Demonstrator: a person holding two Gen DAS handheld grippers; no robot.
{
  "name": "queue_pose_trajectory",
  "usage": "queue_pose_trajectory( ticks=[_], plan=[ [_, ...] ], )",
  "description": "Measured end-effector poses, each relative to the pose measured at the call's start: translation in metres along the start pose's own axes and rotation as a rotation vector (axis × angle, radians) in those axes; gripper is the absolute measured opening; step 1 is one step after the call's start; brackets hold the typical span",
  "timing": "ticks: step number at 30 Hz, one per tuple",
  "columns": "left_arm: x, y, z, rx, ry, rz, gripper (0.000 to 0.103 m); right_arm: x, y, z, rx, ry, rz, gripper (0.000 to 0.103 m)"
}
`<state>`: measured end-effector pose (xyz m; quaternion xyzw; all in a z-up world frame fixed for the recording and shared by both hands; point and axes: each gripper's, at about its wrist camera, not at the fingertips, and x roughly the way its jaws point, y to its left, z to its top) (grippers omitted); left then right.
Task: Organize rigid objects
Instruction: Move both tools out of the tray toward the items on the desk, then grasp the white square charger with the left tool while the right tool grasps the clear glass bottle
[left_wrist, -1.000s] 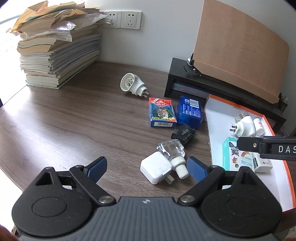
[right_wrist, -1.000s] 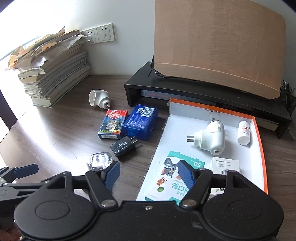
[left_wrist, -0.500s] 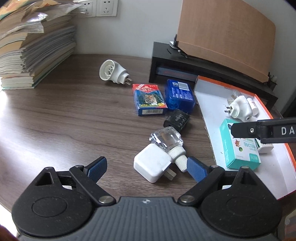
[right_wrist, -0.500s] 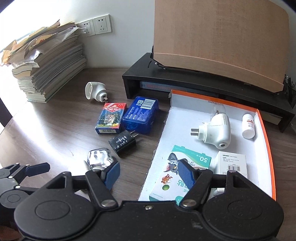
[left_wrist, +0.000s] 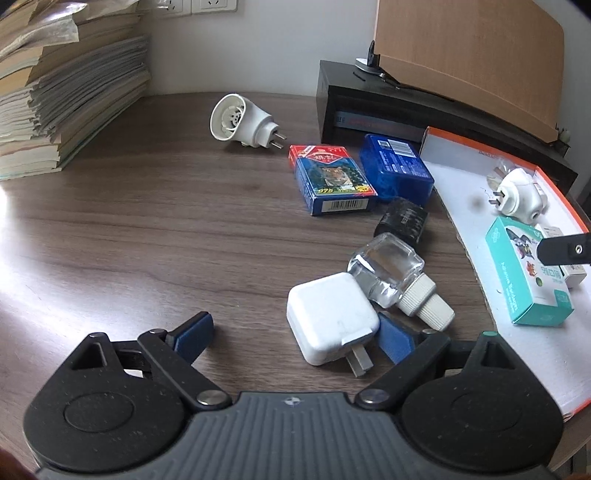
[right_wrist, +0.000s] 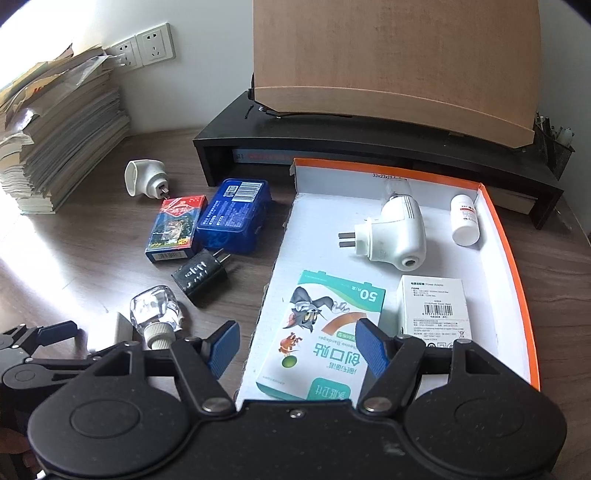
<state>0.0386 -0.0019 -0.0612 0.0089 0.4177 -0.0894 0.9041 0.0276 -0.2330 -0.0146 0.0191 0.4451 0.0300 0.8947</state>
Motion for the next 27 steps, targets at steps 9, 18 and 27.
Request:
queue_pose_trajectory(
  ticks=[9, 18, 27],
  plan=[
    [0.002, -0.017, 0.001, -0.018, -0.045, 0.025, 0.058, 0.003, 0.015, 0.002, -0.028, 0.0, 0.014, 0.082],
    [-0.007, 0.002, -0.001, -0.085, -0.041, 0.031, 0.042, 0.019, 0.033, 0.002, -0.093, 0.014, 0.149, 0.082],
    [-0.035, 0.027, -0.001, -0.155, -0.084, 0.086, 0.042, 0.07, 0.089, 0.006, -0.213, 0.078, 0.253, 0.082]
  ],
)
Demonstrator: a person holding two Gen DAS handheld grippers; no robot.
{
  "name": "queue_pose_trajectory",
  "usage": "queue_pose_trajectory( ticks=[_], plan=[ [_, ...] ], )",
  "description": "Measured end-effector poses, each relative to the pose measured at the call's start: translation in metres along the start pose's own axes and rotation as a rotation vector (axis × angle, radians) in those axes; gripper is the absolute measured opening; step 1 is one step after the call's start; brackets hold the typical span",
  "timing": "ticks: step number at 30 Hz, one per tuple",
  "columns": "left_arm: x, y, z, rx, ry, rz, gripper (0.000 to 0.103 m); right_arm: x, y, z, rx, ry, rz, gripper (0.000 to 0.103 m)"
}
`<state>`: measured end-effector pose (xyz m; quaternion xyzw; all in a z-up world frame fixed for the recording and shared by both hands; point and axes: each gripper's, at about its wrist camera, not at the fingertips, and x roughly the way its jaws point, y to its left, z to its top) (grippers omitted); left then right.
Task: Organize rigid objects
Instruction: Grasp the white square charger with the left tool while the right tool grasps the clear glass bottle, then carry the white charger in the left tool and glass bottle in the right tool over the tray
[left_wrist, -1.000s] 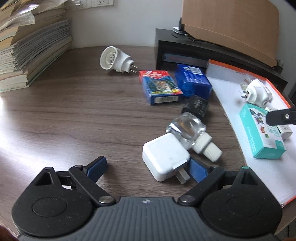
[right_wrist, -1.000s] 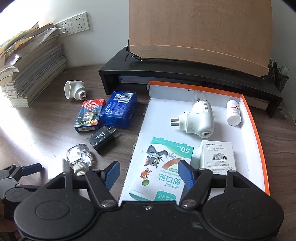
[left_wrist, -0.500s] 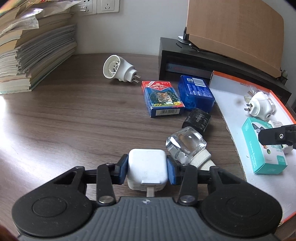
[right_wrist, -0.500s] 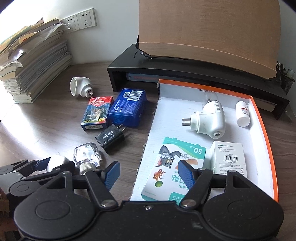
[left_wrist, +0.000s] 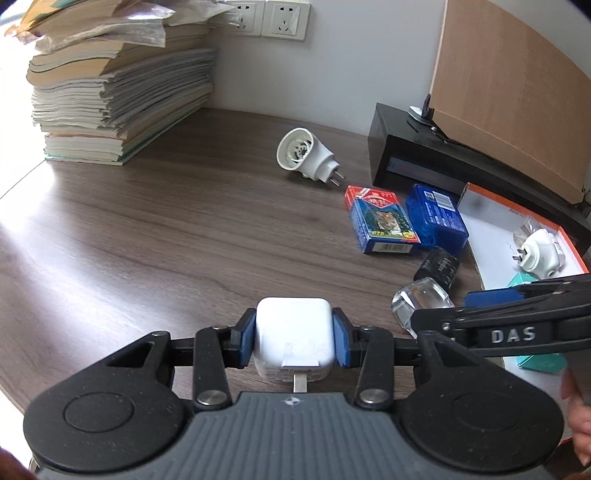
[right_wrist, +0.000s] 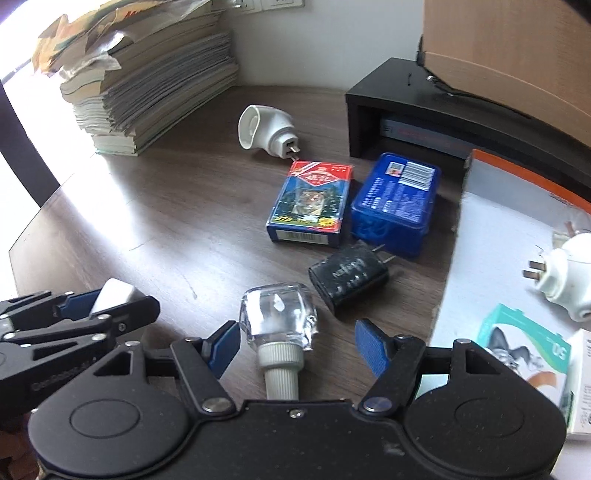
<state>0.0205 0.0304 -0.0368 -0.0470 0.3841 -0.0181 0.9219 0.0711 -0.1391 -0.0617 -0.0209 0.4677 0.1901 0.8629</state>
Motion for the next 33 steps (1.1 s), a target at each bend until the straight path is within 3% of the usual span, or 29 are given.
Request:
queue_pose_trajectory(
  ticks=[4, 6, 11, 17, 23, 33],
  plan=[
    [-0.008, 0.008, 0.001, -0.02, -0.013, 0.015, 0.042, 0.018, 0.014, 0.005, -0.051, 0.003, -0.029, 0.08],
    [-0.011, 0.01, 0.001, -0.025, -0.018, 0.02, 0.042, 0.019, 0.021, 0.006, -0.098, -0.01, -0.059, 0.06],
    [-0.016, 0.01, 0.003, -0.036, -0.032, 0.019, 0.042, 0.011, 0.025, 0.003, -0.097, -0.027, -0.075, 0.06],
    [-0.025, -0.006, 0.006, -0.022, -0.051, -0.027, 0.042, -0.032, 0.018, 0.0, -0.059, -0.108, -0.084, 0.06],
    [-0.038, -0.041, 0.01, 0.034, -0.073, -0.103, 0.042, -0.082, -0.002, -0.01, 0.02, -0.174, -0.122, 0.06],
    [-0.056, -0.116, 0.0, 0.145, -0.076, -0.262, 0.042, -0.152, -0.054, -0.059, 0.164, -0.233, -0.267, 0.06]
  ],
)
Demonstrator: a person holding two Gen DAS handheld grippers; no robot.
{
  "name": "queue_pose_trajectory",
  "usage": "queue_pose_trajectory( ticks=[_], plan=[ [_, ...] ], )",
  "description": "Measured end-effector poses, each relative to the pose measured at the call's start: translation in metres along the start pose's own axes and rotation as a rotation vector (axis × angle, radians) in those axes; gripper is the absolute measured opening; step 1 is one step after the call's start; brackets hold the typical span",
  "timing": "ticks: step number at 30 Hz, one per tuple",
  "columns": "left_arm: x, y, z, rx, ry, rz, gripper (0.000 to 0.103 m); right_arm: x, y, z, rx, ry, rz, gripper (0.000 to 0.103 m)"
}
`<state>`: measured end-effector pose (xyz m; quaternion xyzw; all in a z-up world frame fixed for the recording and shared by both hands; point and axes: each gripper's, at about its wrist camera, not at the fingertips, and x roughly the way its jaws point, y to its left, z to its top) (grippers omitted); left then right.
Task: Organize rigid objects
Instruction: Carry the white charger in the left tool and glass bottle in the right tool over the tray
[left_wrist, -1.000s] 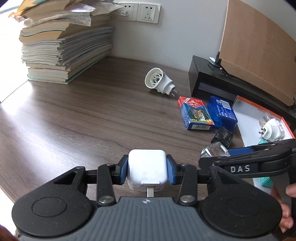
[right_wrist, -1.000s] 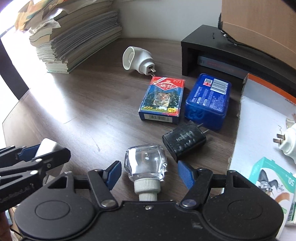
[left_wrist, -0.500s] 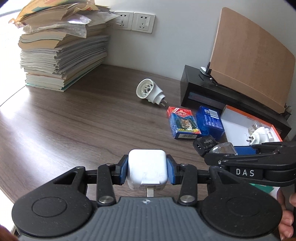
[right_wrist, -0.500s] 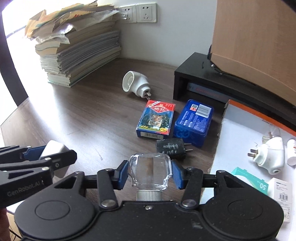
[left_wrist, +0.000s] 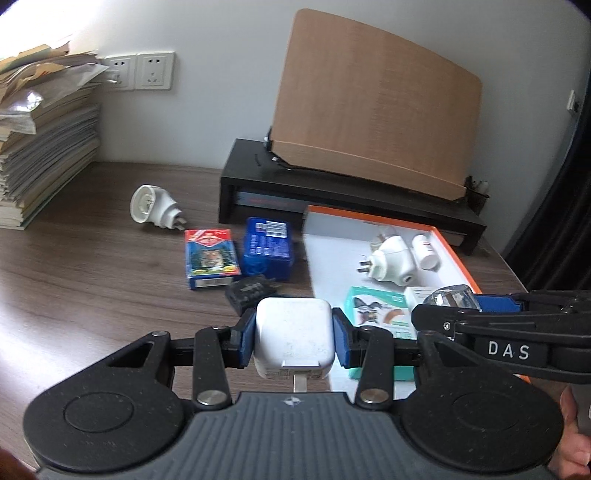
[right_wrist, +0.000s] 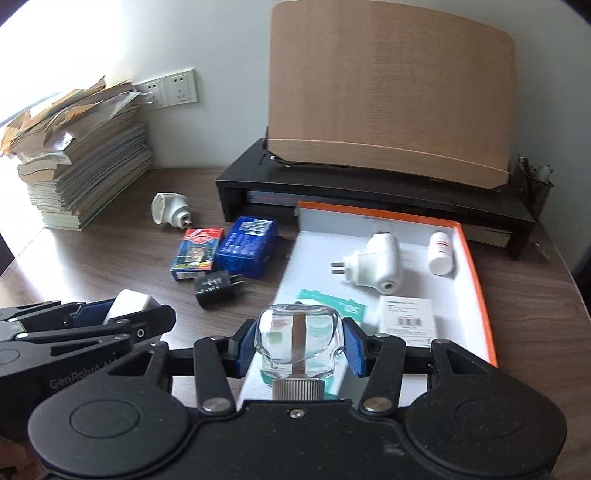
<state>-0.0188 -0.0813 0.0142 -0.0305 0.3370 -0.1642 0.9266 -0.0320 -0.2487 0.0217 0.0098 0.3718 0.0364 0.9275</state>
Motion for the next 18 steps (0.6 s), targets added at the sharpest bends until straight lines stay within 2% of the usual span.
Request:
queue_pose_trajectory(
  ticks=[9, 18],
  plan=[
    [0.013, -0.056, -0.005, 0.096, 0.012, -0.091, 0.042, -0.038, -0.057, -0.025, 0.113, -0.025, -0.118, 0.06],
    [0.015, -0.087, -0.006, 0.134, 0.009, -0.103, 0.042, -0.053, -0.08, -0.032, 0.149, -0.044, -0.14, 0.06]
  ],
)
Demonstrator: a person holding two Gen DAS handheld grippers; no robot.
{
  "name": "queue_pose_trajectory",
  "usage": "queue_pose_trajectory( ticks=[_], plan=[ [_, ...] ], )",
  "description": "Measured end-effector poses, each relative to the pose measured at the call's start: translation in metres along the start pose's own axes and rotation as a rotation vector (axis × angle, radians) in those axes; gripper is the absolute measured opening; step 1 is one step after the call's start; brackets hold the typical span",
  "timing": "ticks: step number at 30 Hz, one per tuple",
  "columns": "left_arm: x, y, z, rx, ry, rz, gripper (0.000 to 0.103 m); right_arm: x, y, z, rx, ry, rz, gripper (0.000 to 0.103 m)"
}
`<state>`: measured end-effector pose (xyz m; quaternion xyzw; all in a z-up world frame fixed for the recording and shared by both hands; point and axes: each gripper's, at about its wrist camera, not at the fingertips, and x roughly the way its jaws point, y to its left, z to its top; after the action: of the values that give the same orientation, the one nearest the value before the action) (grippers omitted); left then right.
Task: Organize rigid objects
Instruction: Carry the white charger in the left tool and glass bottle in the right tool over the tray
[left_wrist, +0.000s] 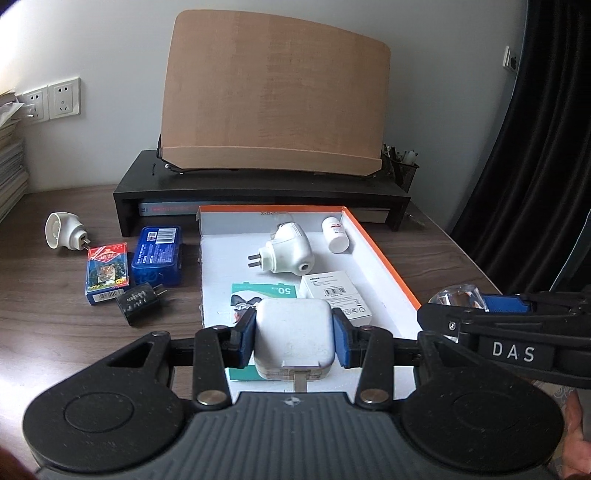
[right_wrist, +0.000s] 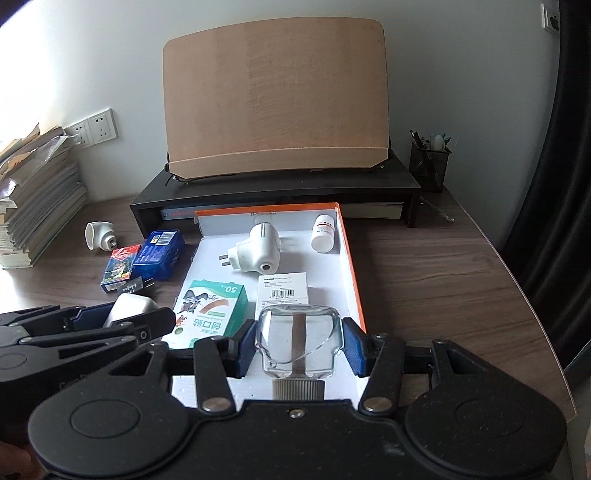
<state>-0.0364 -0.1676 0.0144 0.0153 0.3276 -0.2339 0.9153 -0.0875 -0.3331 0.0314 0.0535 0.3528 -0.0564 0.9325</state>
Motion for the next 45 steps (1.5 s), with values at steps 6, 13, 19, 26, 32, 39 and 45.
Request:
queue_pose_trajectory(
  ticks=[6, 13, 19, 26, 32, 39, 45],
  plan=[
    [0.002, -0.007, 0.001, 0.0, -0.004, 0.014, 0.042, 0.001, -0.008, 0.001, -0.003, -0.005, 0.004, 0.06],
    [0.005, -0.01, 0.002, -0.011, -0.01, 0.024, 0.042, 0.003, -0.013, 0.003, -0.015, -0.012, 0.014, 0.06],
    [0.006, -0.012, 0.003, -0.024, -0.014, 0.031, 0.042, 0.004, -0.014, 0.004, -0.025, -0.009, 0.023, 0.06],
    [0.006, -0.012, 0.003, -0.035, -0.013, 0.044, 0.042, 0.004, -0.015, 0.005, -0.029, -0.008, 0.029, 0.06],
    [0.005, -0.011, 0.003, -0.04, -0.009, 0.052, 0.042, 0.006, -0.014, 0.005, -0.034, -0.004, 0.035, 0.06],
    [0.007, -0.01, 0.001, -0.05, 0.0, 0.054, 0.042, 0.01, -0.013, 0.005, -0.038, 0.008, 0.042, 0.06],
    [0.009, -0.01, 0.002, -0.053, 0.008, 0.053, 0.042, 0.013, -0.014, 0.005, -0.036, 0.015, 0.041, 0.06]
  ],
)
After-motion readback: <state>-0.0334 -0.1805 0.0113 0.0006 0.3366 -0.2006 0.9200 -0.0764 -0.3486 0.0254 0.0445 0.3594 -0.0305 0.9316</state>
